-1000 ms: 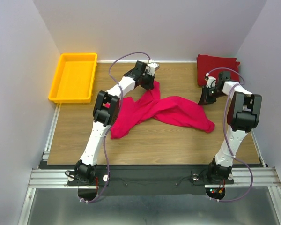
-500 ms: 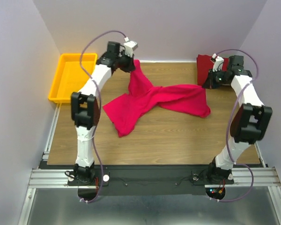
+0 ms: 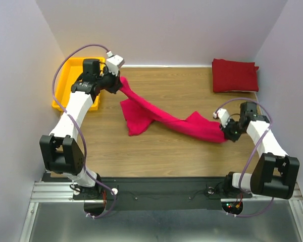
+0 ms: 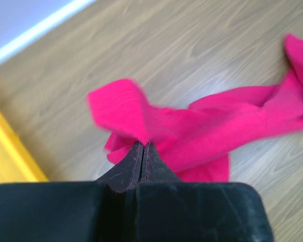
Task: Fold and stack the t-shirts
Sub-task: Flatten the tshirt out
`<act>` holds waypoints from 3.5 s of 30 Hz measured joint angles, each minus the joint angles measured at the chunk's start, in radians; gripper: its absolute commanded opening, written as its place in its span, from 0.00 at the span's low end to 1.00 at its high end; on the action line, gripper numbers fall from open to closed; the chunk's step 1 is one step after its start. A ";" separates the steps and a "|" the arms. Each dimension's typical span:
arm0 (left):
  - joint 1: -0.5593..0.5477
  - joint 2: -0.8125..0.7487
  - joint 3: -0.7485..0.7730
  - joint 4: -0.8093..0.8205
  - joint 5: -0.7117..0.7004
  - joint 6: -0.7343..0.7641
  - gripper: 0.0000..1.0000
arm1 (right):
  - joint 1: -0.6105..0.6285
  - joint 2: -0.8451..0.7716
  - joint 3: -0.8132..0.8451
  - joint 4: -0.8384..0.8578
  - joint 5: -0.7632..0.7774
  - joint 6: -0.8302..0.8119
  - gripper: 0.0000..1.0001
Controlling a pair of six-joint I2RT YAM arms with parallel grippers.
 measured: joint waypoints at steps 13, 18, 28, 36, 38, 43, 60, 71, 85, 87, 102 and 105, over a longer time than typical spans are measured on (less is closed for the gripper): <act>0.005 0.242 0.078 0.008 0.021 -0.027 0.00 | 0.000 0.022 0.093 -0.045 0.010 -0.067 0.60; -0.011 0.442 0.290 0.066 0.020 -0.092 0.00 | 0.001 0.240 0.312 -0.034 -0.103 0.077 0.60; -0.024 0.765 0.629 0.090 0.023 -0.134 0.44 | 0.155 0.554 0.507 0.098 -0.175 0.463 0.68; -0.016 0.810 0.613 0.023 -0.034 -0.135 0.53 | 0.301 0.683 0.534 0.255 -0.090 0.627 0.70; 0.000 0.784 0.565 0.018 -0.043 -0.127 0.53 | 0.315 0.701 0.534 0.272 -0.071 0.642 0.70; 0.050 0.669 0.385 -0.021 -0.082 -0.089 0.53 | 0.338 0.713 0.532 0.312 -0.039 0.650 0.70; 0.096 0.447 0.042 0.007 -0.144 -0.068 0.54 | 0.373 0.693 0.422 0.444 0.022 0.615 0.13; 0.096 0.484 0.033 0.050 -0.227 -0.048 0.53 | 0.372 0.653 0.387 0.410 0.024 0.620 0.01; 0.079 0.578 0.068 0.106 -0.278 -0.035 0.08 | 0.372 0.482 0.385 0.353 0.058 0.639 0.01; 0.077 0.578 0.068 0.107 -0.275 -0.023 0.00 | 0.372 0.460 0.384 0.349 0.066 0.638 0.00; 0.206 0.209 0.067 -0.105 -0.132 -0.018 0.00 | 0.203 0.146 0.379 0.284 0.095 0.629 0.01; 0.233 0.073 0.122 -0.134 -0.110 -0.011 0.00 | 0.148 0.094 0.418 0.270 0.101 0.629 0.01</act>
